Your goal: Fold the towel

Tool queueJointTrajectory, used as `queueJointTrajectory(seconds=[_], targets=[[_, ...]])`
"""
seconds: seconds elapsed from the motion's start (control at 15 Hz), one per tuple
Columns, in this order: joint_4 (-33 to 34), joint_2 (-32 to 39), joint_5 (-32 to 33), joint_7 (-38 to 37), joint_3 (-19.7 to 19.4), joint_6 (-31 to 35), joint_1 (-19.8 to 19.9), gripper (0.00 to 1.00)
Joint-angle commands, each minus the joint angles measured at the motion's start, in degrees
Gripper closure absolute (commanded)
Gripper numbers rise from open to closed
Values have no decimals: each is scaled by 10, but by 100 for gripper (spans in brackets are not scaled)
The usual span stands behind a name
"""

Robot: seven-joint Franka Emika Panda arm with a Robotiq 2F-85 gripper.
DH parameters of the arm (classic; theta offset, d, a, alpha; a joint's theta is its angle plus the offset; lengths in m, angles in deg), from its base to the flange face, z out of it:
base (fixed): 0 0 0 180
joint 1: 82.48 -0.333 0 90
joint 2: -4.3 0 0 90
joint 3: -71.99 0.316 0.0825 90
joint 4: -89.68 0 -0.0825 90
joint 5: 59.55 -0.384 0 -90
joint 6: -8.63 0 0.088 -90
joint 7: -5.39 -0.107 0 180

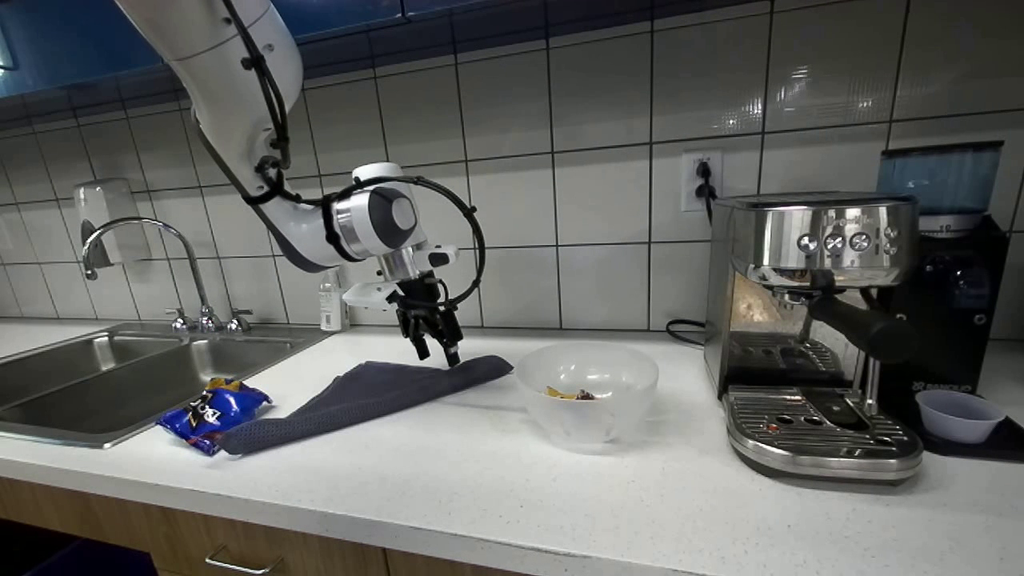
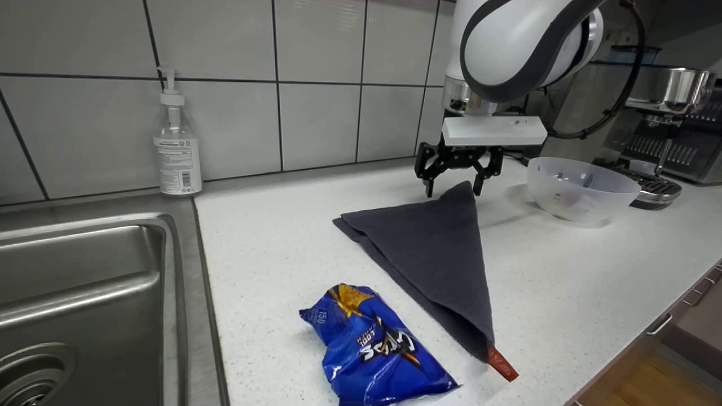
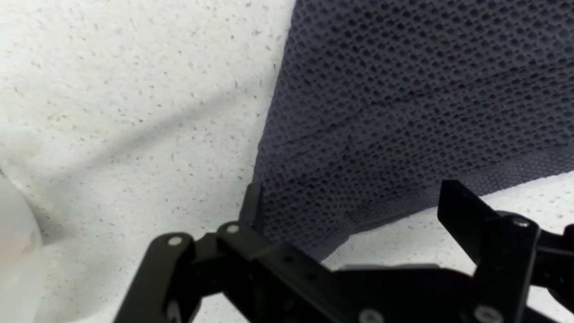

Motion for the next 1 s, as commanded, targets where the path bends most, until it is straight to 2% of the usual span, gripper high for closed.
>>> queueJointTrajectory(seconds=[0.0, 0.93], targets=[[25, 14, -10, -35, -7, -23, 6, 0], [152, 102, -27, -125, -25, -95, 37, 0]])
